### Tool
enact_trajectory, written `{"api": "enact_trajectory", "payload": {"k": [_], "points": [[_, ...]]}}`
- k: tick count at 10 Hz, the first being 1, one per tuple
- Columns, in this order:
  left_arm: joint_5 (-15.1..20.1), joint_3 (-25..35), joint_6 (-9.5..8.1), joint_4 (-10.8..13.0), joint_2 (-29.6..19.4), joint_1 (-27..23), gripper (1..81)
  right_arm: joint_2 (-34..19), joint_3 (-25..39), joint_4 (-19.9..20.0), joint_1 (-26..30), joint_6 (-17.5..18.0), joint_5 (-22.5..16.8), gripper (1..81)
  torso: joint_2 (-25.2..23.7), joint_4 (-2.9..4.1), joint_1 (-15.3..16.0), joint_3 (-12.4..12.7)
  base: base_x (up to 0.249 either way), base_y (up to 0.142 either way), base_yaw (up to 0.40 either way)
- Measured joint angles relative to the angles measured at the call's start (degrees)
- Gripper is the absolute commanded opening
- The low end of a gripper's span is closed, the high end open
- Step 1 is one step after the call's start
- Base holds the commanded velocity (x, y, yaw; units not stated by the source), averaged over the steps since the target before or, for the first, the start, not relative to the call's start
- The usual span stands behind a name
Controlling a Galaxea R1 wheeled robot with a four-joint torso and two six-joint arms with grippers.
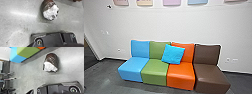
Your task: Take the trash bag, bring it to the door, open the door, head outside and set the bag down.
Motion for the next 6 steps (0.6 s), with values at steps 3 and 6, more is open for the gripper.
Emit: {"api": "enact_trajectory", "payload": {"k": [3,6], "points": [[1.4,-1.5,-0.22,0.0,1.5,-3.6,81.1,0.1,1.1,0.0,0.0,0.0,0.0,81.1,-5.5,0.00,3.5,0.0,0.000,0.000,0.000],[4.3,-6.8,-0.44,-0.3,5.3,-4.9,81.1,-0.5,1.1,0.0,-0.1,0.0,0.0,81.1,-10.6,0.00,6.6,-0.5,0.000,0.000,0.000]]}}
